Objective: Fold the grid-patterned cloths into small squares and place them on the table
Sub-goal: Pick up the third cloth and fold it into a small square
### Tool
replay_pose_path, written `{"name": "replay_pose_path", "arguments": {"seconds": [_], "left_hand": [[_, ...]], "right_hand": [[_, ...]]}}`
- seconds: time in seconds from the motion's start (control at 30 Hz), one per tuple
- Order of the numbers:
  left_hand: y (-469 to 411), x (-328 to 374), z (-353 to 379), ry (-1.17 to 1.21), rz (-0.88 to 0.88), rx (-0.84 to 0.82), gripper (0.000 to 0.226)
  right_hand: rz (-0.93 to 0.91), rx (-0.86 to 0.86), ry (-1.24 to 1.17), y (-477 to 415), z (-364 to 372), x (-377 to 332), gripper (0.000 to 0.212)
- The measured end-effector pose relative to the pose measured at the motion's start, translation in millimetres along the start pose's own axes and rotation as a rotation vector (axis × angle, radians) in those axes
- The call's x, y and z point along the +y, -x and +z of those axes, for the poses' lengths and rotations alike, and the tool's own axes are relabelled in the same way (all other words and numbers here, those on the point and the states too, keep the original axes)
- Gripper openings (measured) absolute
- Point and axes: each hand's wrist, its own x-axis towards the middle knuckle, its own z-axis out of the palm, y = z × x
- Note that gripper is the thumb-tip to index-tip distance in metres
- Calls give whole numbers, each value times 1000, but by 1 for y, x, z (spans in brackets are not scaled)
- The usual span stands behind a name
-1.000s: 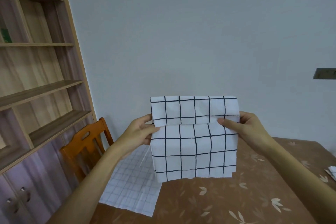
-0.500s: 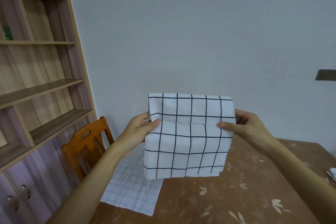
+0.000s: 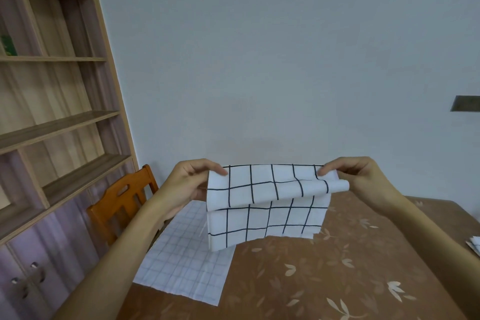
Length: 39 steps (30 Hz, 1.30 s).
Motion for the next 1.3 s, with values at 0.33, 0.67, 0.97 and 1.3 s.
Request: {"name": "replay_pose_path", "arguments": {"seconds": [0.33, 0.67, 0.97, 1.3], "left_hand": [[-5, -5, 7, -93, 119, 153, 20], [-6, 6, 22, 159, 153, 175, 56], [-2, -16, 16, 15, -78, -41, 31], [0, -8, 12, -120, 40, -86, 41]], "right_hand": [[78, 33, -123, -5, 3, 11, 40], [286, -89, -272, 5, 34, 17, 43], [267, 2, -362, 2, 30, 2, 35], [291, -100, -143, 7, 23, 0, 19]]}}
